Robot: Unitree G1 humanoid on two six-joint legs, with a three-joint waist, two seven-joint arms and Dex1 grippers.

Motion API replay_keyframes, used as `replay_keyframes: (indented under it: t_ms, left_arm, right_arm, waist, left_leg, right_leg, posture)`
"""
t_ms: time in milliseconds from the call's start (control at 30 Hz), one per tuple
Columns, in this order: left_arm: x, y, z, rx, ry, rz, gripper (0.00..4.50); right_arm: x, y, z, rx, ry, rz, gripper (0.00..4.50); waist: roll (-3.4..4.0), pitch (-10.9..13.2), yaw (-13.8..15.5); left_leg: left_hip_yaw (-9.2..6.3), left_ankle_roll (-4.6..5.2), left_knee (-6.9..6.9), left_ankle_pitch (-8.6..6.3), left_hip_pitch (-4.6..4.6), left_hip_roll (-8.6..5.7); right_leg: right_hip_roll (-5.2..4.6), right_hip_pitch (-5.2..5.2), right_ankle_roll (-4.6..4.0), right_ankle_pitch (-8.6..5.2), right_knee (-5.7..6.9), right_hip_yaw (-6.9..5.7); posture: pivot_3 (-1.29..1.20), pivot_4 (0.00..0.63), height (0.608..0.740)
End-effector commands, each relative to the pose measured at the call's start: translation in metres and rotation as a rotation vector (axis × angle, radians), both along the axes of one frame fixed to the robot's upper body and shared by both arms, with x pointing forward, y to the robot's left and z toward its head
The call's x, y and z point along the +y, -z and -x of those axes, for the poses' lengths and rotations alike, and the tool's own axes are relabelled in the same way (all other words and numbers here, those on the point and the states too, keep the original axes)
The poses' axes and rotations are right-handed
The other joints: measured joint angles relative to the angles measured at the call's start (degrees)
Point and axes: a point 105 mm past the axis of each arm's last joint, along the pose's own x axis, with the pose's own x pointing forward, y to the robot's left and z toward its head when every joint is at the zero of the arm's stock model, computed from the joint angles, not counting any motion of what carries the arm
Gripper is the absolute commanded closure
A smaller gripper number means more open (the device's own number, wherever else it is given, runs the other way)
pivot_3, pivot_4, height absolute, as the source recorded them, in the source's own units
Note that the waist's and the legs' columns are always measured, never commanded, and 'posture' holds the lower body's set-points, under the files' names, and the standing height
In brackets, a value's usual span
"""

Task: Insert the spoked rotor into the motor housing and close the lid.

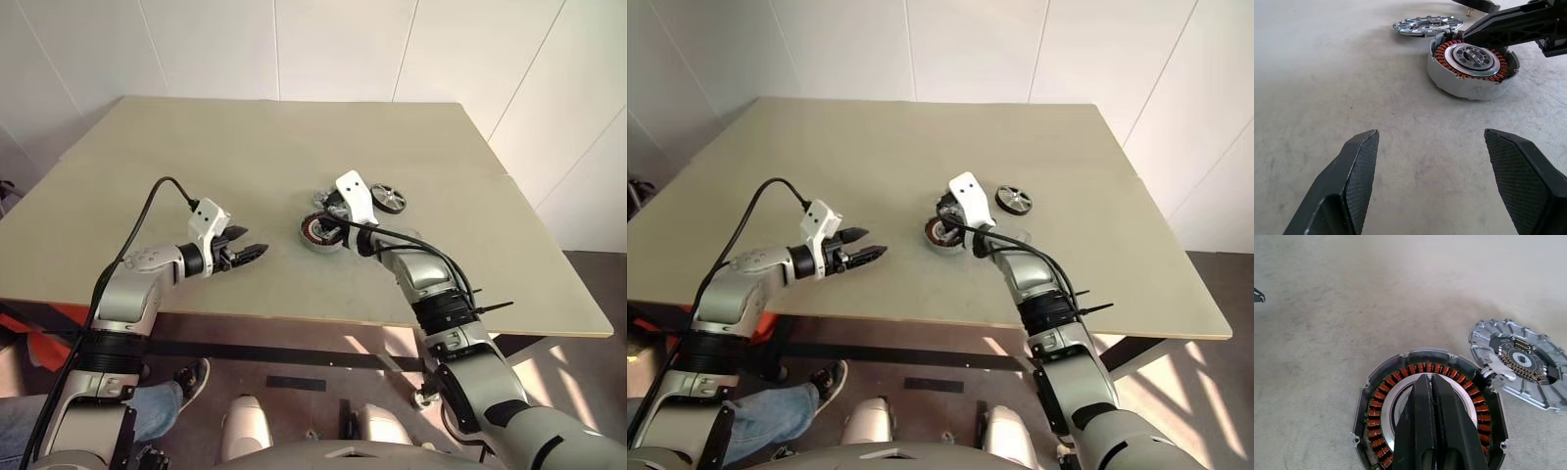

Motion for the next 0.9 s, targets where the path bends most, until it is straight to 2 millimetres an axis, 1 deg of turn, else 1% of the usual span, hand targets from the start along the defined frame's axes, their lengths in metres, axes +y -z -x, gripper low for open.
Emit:
replay_keyframes:
  t_ms: [33,100,167,333,433,500,567,767,833,900]
  left_arm:
    - [0.000,-0.007,-0.002,-0.038,0.005,-0.022,0.85]
    - [-0.002,-0.006,-0.003,-0.039,0.009,-0.024,0.85]
    - [-0.003,-0.006,-0.003,-0.040,0.011,-0.024,0.85]
    - [-0.006,-0.003,-0.002,-0.034,0.016,-0.022,0.85]
    - [-0.007,-0.001,-0.001,-0.029,0.017,-0.018,0.85]
    - [-0.008,0.000,-0.002,-0.027,0.018,-0.017,0.85]
    - [-0.009,0.001,-0.002,-0.026,0.019,-0.017,0.85]
    - [-0.009,0.002,-0.003,-0.024,0.021,-0.020,0.85]
    - [-0.009,0.003,-0.002,-0.022,0.019,-0.022,0.85]
    - [-0.009,0.003,-0.002,-0.018,0.015,-0.019,0.85]
  right_arm:
    - [0.008,0.014,0.004,0.023,-0.013,0.028,4.48]
    - [0.006,0.023,0.004,0.036,0.002,0.048,4.48]
    - [0.004,0.019,0.002,0.029,0.011,0.038,4.48]
    - [-0.002,-0.004,-0.003,-0.022,0.010,-0.004,4.48]
    - [-0.002,-0.032,-0.003,-0.072,-0.015,-0.054,4.48]
    - [-0.003,-0.041,-0.003,-0.088,-0.021,-0.068,4.48]
    - [-0.005,-0.042,-0.005,-0.088,-0.011,-0.065,4.48]
    - [-0.007,-0.033,-0.008,-0.072,0.010,-0.049,4.48]
    - [-0.015,-0.032,-0.012,-0.065,0.051,-0.052,4.48]
    - [-0.035,-0.039,-0.024,-0.064,0.142,-0.088,4.48]
  waist:
    - [0.00,0.0,0.0]
    - [0.00,0.0,0.0]
    - [-0.03,0.0,0.0]
    - [-0.03,0.0,0.1]
    - [-0.02,0.0,0.0]
    - [-0.02,0.0,0.0]
    - [-0.02,0.0,0.0]
    - [-0.02,0.0,0.0]
    - [-0.02,0.0,0.0]
    - [-0.02,0.0,0.0]
  left_leg:
    - [0.00,0.00,0.00,0.00,0.00,0.00]
    - [0.00,0.00,0.00,0.00,0.02,0.00]
    - [0.00,0.00,0.02,0.00,0.06,-0.01]
    - [-0.01,0.04,0.04,-0.02,0.14,-0.01]
    - [-0.03,0.04,0.04,-0.02,0.14,-0.01]
    - [-0.03,0.01,0.04,-0.01,0.12,-0.01]
    - [-0.03,0.01,0.03,0.00,0.13,0.00]
    - [-0.03,-0.02,0.03,0.01,0.11,0.00]
    - [-0.03,-0.01,0.03,0.01,0.11,0.00]
    - [-0.02,-0.01,0.03,0.01,0.11,0.00]
  right_leg:
    - [0.00,0.00,0.00,0.00,0.00,0.00]
    - [0.00,0.01,0.00,0.00,0.01,0.00]
    - [-0.01,0.06,0.00,0.00,0.01,0.01]
    - [-0.02,0.15,0.00,0.00,0.04,0.01]
    - [-0.01,0.13,0.00,0.00,0.07,0.01]
    - [0.00,0.11,0.00,0.00,0.06,0.01]
    - [0.00,0.11,0.00,0.00,0.06,0.01]
    - [0.00,0.10,0.00,0.00,0.04,0.01]
    - [0.00,0.10,0.00,0.00,0.04,0.01]
    - [0.00,0.10,0.00,0.00,0.04,0.01]
  posture:
    - [0.00,0.000,0.740]
    - [0.00,0.000,0.740]
    - [0.00,0.000,0.740]
    - [0.00,0.000,0.740]
    - [0.00,0.000,0.740]
    - [0.00,0.000,0.740]
    - [0.00,0.000,0.740]
    - [0.00,0.000,0.740]
    - [0.00,0.000,0.740]
    - [0.00,0.000,0.740]
